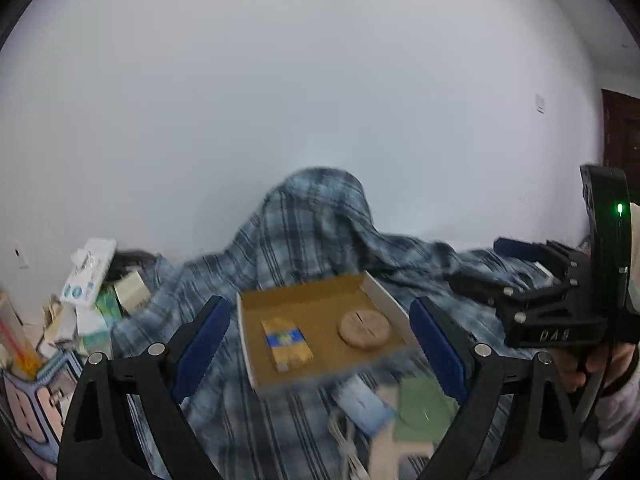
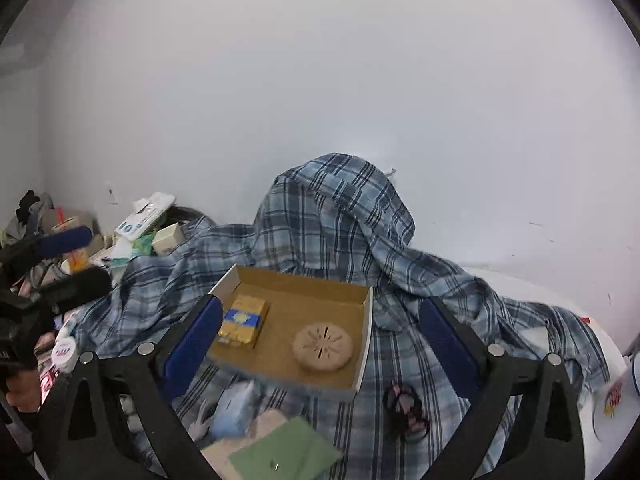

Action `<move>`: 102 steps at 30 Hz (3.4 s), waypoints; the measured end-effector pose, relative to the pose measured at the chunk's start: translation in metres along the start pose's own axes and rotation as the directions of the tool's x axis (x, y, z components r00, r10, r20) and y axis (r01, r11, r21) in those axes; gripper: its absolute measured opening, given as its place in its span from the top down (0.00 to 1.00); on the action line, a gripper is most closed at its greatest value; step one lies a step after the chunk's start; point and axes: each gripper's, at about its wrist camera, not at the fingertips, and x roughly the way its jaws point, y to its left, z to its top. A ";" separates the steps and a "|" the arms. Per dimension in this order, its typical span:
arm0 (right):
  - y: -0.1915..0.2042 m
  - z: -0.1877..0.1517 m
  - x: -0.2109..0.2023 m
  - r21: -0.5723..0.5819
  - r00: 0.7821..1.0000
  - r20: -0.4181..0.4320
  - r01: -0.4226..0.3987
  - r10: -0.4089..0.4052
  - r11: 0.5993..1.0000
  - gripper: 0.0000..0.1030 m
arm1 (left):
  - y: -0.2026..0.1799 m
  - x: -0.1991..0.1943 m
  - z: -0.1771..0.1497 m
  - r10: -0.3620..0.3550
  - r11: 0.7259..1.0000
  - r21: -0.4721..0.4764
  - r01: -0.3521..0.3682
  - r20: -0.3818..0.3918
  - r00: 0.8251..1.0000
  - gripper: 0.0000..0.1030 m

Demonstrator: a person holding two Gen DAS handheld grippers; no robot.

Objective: Organize soft objects
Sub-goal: 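Lift both tools out of the box and back away, then grasp the white earbud case with black cord with the left tool, then grasp the light blue packet with the right tool while the left tool holds the earbud case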

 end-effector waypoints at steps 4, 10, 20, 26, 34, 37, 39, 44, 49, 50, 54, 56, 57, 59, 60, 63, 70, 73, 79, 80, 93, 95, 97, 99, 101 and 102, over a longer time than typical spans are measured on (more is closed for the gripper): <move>-0.001 -0.025 -0.022 0.024 1.000 -0.015 -0.024 0.025 0.999 0.04 | -0.009 -0.005 -0.028 -0.032 0.999 -0.005 0.032 -0.049 0.998 0.10; -0.002 -0.075 -0.029 0.069 0.997 -0.077 0.014 -0.009 0.998 0.04 | -0.012 0.003 -0.067 -0.047 0.999 -0.026 0.045 -0.116 0.992 0.10; -0.006 -0.113 -0.015 0.038 0.989 -0.132 0.073 -0.067 0.997 0.04 | -0.012 0.026 -0.112 -0.029 0.999 -0.022 0.026 -0.175 0.984 0.10; 0.005 -0.122 -0.006 -0.025 0.982 -0.170 0.083 -0.086 0.996 0.04 | -0.013 0.021 -0.115 0.005 1.000 -0.013 -0.007 -0.140 0.990 0.10; 0.012 -0.123 -0.008 -0.061 0.983 -0.156 0.093 -0.101 0.994 0.04 | -0.008 0.025 -0.114 -0.002 0.999 -0.032 -0.003 -0.154 0.988 0.10; 0.009 -0.123 -0.006 -0.044 0.981 -0.167 0.094 -0.100 0.995 0.04 | -0.009 0.024 -0.114 0.000 1.000 -0.031 -0.005 -0.151 0.988 0.10; 0.007 -0.123 -0.005 -0.039 0.979 -0.175 0.095 -0.101 0.995 0.04 | -0.008 0.023 -0.114 0.003 0.999 -0.037 -0.009 -0.147 0.989 0.10; 0.007 -0.124 -0.004 -0.046 0.980 -0.170 0.094 -0.100 0.995 0.04 | 0.000 0.021 -0.111 -0.004 0.998 -0.063 -0.006 -0.150 0.989 0.10; 0.009 -0.125 -0.003 -0.054 0.979 -0.178 0.086 -0.094 0.995 0.04 | 0.014 0.024 -0.115 -0.024 1.000 -0.005 0.024 -0.239 0.971 0.10; 0.010 -0.125 -0.003 -0.054 0.980 -0.178 0.083 -0.092 0.995 0.04 | 0.018 0.024 -0.118 -0.016 1.000 -0.004 0.016 -0.255 0.967 0.10; 0.011 -0.125 -0.005 -0.061 0.982 -0.167 0.078 -0.087 0.995 0.04 | 0.038 0.021 -0.130 -0.018 1.000 -0.013 0.015 -0.307 0.952 0.10; 0.012 -0.125 -0.005 -0.065 0.982 -0.165 0.077 -0.087 0.995 0.04 | 0.041 0.020 -0.135 -0.022 1.000 -0.008 0.021 -0.322 0.946 0.12; 0.011 -0.125 -0.005 -0.065 0.982 -0.167 0.077 -0.087 0.995 0.04 | 0.041 0.020 -0.137 -0.024 1.000 0.001 0.026 -0.327 0.945 0.14; 0.011 -0.126 -0.004 -0.065 0.981 -0.174 0.077 -0.087 0.995 0.04 | 0.040 0.020 -0.140 -0.039 0.999 0.004 0.043 -0.335 0.941 0.19; 0.011 -0.126 -0.003 -0.064 0.980 -0.176 0.078 -0.088 0.995 0.04 | 0.039 0.021 -0.141 -0.044 0.999 0.004 0.048 -0.340 0.939 0.19; 0.011 -0.126 -0.002 -0.064 0.980 -0.181 0.078 -0.088 0.995 0.04 | 0.038 0.032 -0.145 -0.022 0.999 0.016 0.031 -0.392 0.920 0.22; 0.010 -0.127 -0.001 -0.059 0.979 -0.187 0.077 -0.087 0.995 0.04 | 0.038 0.055 -0.156 0.034 0.999 0.037 -0.018 -0.499 0.866 0.37; 0.010 -0.127 -0.001 -0.061 0.979 -0.183 0.077 -0.087 0.995 0.04 | 0.043 0.059 -0.158 0.025 1.000 0.014 -0.021 -0.520 0.854 0.61; 0.010 -0.127 -0.001 -0.059 0.979 -0.185 0.077 -0.087 0.995 0.04 | 0.036 0.032 -0.141 0.003 1.000 0.001 -0.003 -0.379 0.925 0.78; 0.010 -0.128 -0.001 -0.059 0.978 -0.188 0.076 -0.086 0.995 0.04 | 0.031 0.025 -0.136 0.006 1.000 0.011 -0.002 -0.338 0.941 0.78; 0.012 -0.127 0.000 -0.063 0.979 -0.184 0.073 -0.084 0.995 0.04 | -0.001 0.001 -0.114 -0.001 0.998 -0.064 -0.003 -0.065 0.998 0.78; 0.012 -0.127 0.000 -0.064 0.979 -0.187 0.073 -0.084 0.995 0.04 | 0.005 0.005 -0.117 0.019 0.995 -0.092 -0.026 -0.085 0.996 0.77; 0.012 -0.127 0.000 -0.067 0.978 -0.190 0.072 -0.084 0.995 0.04 | 0.007 0.008 -0.118 0.028 0.994 -0.099 -0.038 -0.105 0.994 0.77; 0.012 -0.126 0.000 -0.071 0.978 -0.188 0.075 -0.087 0.995 0.04 | 0.007 0.011 -0.119 0.039 0.994 -0.097 -0.051 -0.116 0.992 0.77; 0.013 -0.126 -0.001 -0.077 0.979 -0.182 0.080 -0.093 0.994 0.04 | 0.008 0.013 -0.121 0.040 0.994 -0.097 -0.052 -0.121 0.992 0.77; 0.014 -0.125 -0.001 -0.084 0.979 -0.181 0.084 -0.098 0.993 0.04 | 0.008 0.014 -0.121 0.040 0.994 -0.098 -0.052 -0.124 0.991 0.77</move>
